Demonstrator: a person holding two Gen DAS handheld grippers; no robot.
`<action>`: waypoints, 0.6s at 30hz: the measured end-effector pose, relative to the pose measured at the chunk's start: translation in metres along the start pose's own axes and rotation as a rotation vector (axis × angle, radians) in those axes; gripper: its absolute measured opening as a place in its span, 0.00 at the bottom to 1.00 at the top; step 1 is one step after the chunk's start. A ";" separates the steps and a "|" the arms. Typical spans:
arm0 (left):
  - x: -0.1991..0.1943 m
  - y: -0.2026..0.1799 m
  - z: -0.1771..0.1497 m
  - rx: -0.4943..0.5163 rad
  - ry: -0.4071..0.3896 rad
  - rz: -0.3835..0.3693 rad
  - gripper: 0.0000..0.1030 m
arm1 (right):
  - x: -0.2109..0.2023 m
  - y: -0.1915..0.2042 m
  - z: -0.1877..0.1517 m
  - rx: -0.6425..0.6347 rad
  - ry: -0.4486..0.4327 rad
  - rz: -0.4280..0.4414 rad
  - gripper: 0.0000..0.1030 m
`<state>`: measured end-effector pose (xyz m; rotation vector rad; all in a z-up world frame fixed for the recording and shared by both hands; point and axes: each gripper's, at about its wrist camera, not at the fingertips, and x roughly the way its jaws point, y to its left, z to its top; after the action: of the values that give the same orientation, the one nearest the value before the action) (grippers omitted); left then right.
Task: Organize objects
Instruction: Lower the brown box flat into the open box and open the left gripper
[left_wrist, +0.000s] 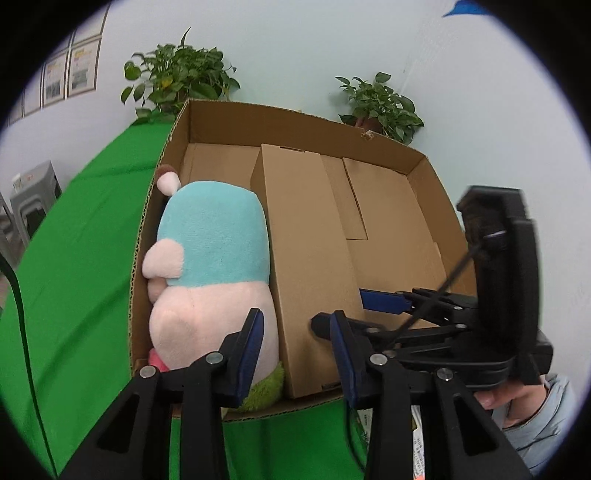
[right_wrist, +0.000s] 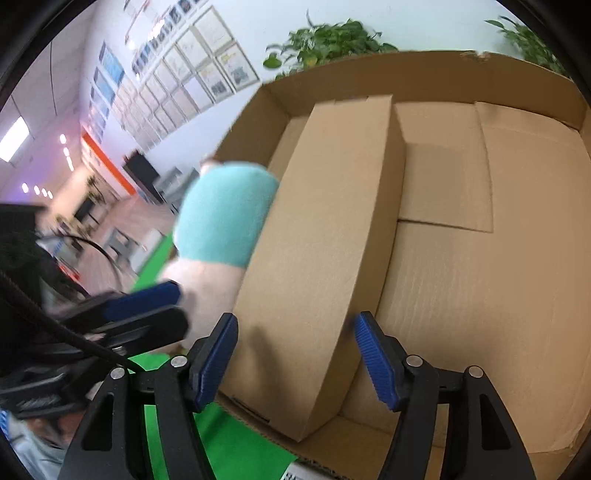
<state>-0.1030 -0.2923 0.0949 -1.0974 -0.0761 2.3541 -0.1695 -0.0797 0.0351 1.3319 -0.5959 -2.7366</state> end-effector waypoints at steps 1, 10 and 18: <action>-0.004 -0.001 -0.002 0.014 -0.011 0.013 0.35 | 0.005 0.003 -0.002 -0.017 0.009 -0.037 0.60; -0.037 -0.008 -0.007 0.024 -0.155 0.089 0.45 | -0.009 0.022 -0.010 -0.034 -0.033 -0.116 0.56; -0.089 -0.031 -0.025 0.046 -0.391 0.176 0.81 | -0.112 0.049 -0.067 -0.013 -0.261 -0.266 0.99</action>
<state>-0.0243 -0.3137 0.1485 -0.6314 -0.0684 2.6860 -0.0541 -0.1244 0.0994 1.1330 -0.4386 -3.1542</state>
